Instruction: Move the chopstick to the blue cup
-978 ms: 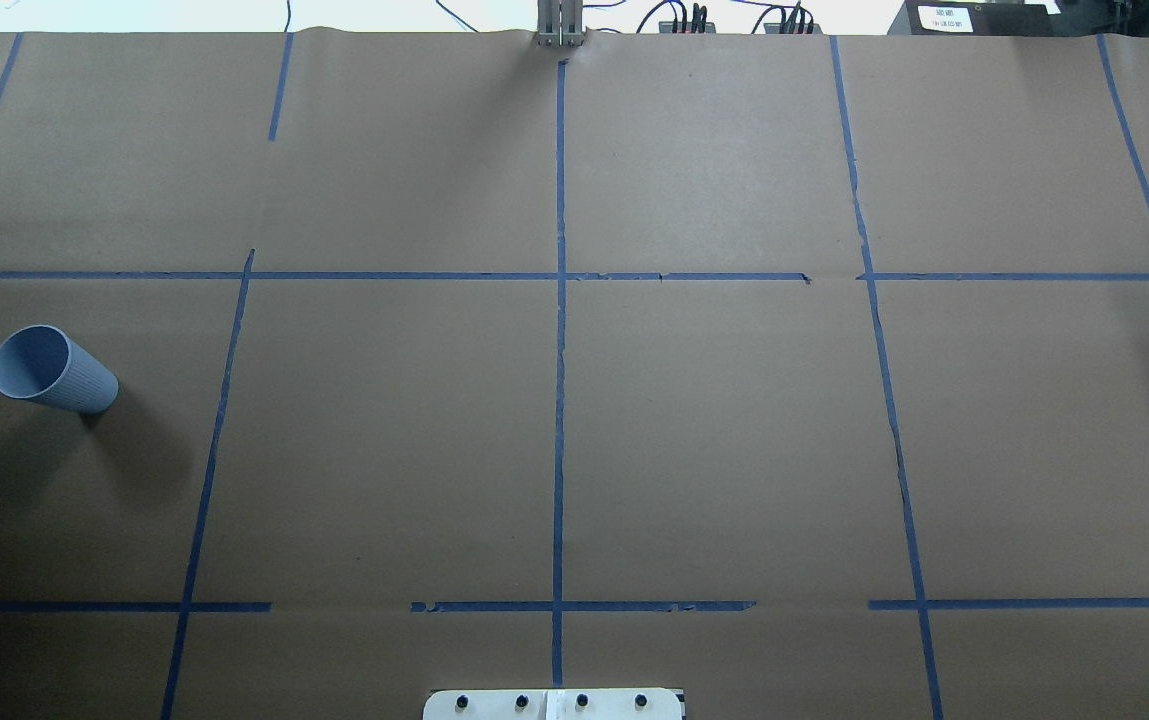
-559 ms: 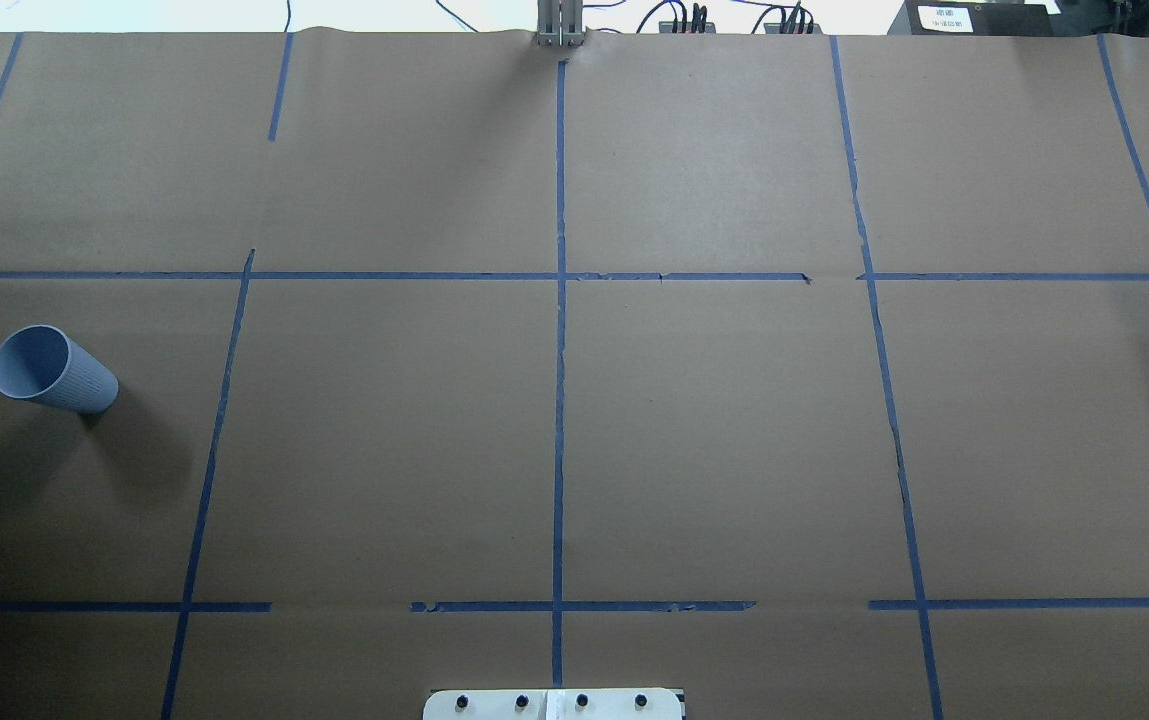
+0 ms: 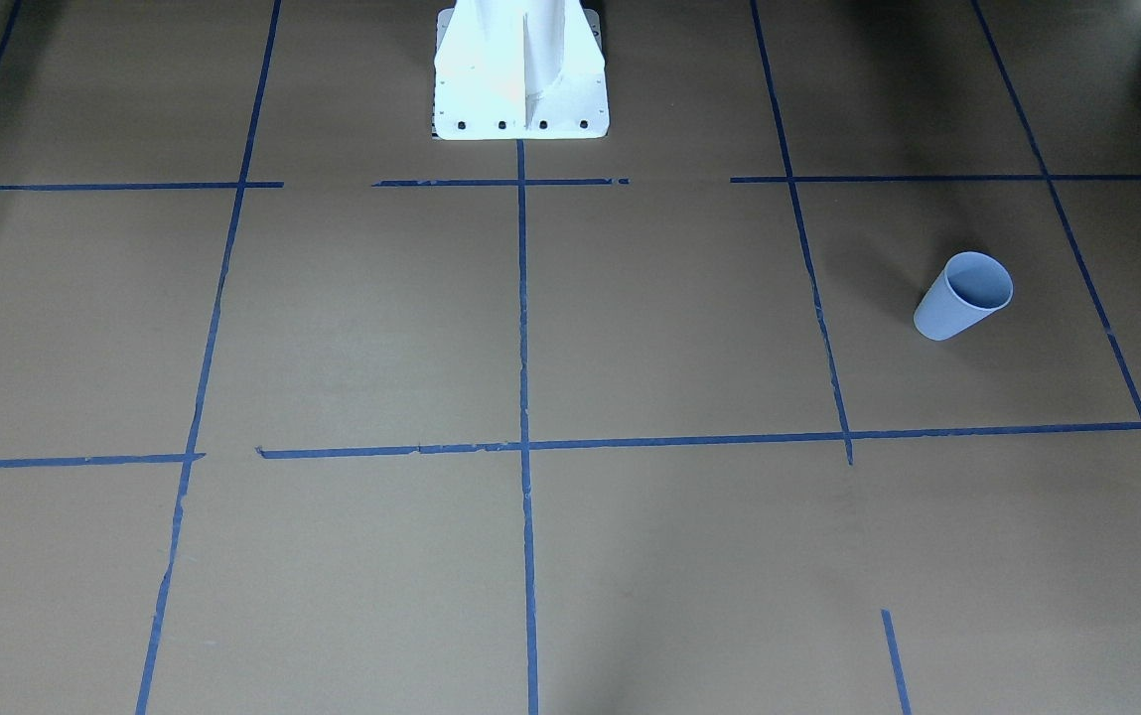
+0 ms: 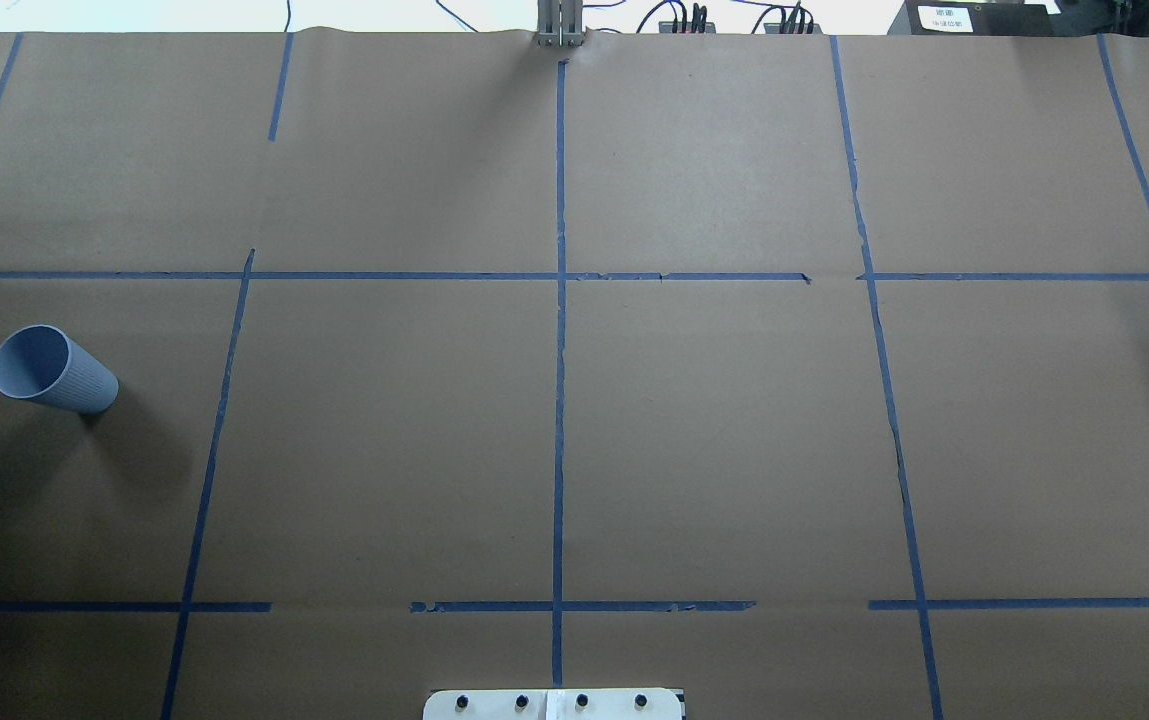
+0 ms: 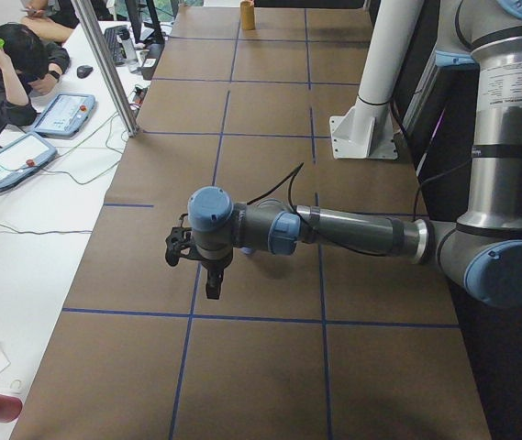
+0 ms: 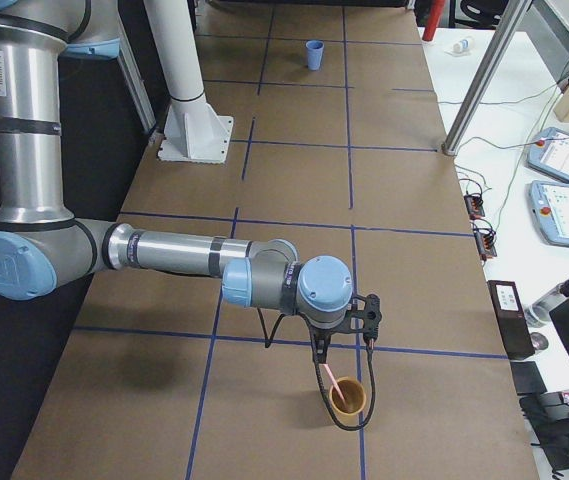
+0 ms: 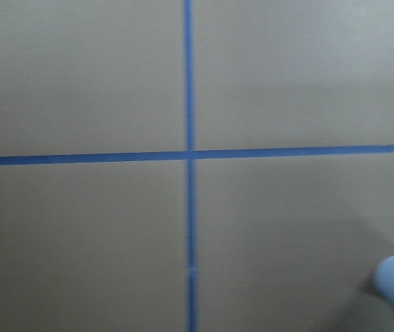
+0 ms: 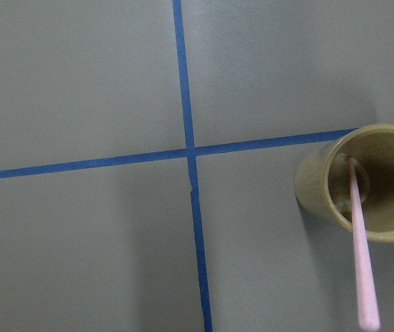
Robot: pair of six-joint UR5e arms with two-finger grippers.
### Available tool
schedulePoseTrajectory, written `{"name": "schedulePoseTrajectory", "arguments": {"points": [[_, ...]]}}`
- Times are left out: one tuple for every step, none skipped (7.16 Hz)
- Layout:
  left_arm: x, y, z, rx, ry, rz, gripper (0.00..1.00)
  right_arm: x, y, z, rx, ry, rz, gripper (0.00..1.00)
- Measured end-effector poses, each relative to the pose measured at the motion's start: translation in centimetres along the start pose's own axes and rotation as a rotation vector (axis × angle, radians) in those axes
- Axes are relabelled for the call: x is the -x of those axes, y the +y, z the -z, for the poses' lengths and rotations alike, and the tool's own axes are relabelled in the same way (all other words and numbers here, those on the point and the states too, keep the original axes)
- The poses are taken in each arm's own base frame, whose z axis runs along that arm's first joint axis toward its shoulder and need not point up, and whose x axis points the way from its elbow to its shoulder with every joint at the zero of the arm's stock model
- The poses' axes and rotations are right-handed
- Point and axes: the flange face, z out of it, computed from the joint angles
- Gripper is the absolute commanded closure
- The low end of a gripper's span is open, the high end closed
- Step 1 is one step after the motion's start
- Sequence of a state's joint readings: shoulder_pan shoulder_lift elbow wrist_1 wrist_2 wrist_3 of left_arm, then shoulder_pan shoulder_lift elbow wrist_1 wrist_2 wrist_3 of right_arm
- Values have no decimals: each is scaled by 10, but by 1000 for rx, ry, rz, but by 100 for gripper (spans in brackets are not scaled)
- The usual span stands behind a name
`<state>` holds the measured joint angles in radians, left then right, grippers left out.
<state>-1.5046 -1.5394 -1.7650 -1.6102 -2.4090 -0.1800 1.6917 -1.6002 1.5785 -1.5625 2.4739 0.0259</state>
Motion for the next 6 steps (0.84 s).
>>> {"name": "schedulePoseTrajectory", "arguments": {"points": [[-41, 2, -2, 5, 10, 21, 0, 0, 0, 0, 0, 0, 0, 0], [-77, 6, -10, 20, 20, 42, 0, 0, 0, 0, 0, 0, 1, 0], [-106, 10, -24, 33, 21, 55, 0, 1, 0, 0, -1, 0, 1, 0], [-127, 16, -44, 36, 5, 63, 0, 1, 0, 1, -2, 0, 2, 0], [-138, 23, -65, 31, -15, 67, 0, 2, -1, 1, -3, 0, 4, 0], [-139, 28, -84, 24, -23, 65, 0, 3, -1, 2, -5, 0, 6, 0]]}}
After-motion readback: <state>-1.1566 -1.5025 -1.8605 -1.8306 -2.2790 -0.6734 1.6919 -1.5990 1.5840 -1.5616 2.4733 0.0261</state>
